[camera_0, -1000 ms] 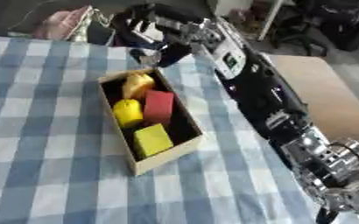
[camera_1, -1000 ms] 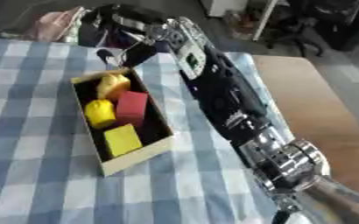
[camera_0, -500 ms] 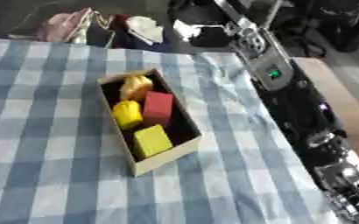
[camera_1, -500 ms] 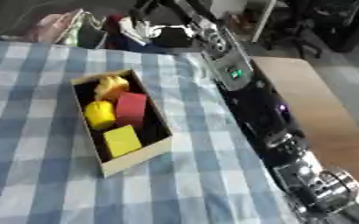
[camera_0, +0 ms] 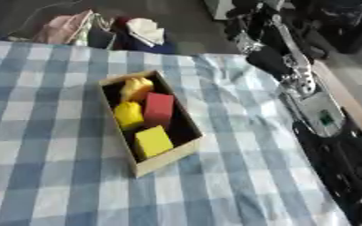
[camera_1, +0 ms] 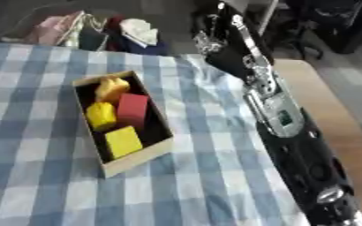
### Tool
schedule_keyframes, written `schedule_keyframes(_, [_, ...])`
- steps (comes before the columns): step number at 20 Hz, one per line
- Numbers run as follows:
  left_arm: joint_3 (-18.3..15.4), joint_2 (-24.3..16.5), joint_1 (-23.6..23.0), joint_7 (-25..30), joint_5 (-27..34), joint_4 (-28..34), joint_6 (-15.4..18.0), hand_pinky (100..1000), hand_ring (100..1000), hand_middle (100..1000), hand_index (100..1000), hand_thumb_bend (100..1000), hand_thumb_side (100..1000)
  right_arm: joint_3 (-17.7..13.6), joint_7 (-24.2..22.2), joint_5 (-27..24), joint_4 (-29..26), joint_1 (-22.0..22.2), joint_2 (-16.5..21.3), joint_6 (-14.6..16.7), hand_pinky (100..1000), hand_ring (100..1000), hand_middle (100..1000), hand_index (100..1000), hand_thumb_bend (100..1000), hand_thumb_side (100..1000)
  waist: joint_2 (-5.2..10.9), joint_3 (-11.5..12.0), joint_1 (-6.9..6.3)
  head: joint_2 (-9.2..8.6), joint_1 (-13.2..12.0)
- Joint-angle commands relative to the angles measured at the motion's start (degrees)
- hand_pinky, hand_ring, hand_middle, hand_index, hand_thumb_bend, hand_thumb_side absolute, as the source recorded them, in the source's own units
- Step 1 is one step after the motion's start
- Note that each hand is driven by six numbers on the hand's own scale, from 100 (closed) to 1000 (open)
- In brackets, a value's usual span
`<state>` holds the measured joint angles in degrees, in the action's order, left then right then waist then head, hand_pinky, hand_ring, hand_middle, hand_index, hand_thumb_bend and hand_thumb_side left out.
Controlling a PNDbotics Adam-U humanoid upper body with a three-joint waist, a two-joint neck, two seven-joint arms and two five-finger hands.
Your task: Pick up objects on the table and place them in the box.
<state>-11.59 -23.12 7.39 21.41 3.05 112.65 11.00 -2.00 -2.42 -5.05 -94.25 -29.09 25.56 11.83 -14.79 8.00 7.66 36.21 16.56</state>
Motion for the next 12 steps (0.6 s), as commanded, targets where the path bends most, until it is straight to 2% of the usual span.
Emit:
schedule_keyframes(1, [-0.58, -0.39, 0.02, -0.23, 0.32, 0.38, 0.04, 772, 703, 564, 756, 100, 530, -1.02, 0.03, -1.34, -2.4, 1.54, -0.52, -0.21, 580, 615, 675, 813, 100, 426, 1.91, -0.17, -0.88, 0.92, -0.62])
schedule_keyframes(6, [-0.57, 0.11, -0.36, -0.11, 0.32, 0.18, 0.0, 772, 703, 564, 753, 100, 531, -0.89, -0.74, -1.75, -3.15, 5.77, -4.22, -0.51, 576, 604, 670, 809, 100, 485, 2.19, -0.4, -1.27, 2.74, -2.63])
schedule_keyframes(12, [-0.59, 0.9, -1.01, 0.14, 0.18, -0.12, 0.06, 772, 704, 564, 751, 100, 532, 0.03, -2.45, -1.62, -3.2, 9.0, -8.4, -0.3, 575, 598, 656, 805, 100, 507, 2.48, -0.47, -1.93, 5.24, -5.38])
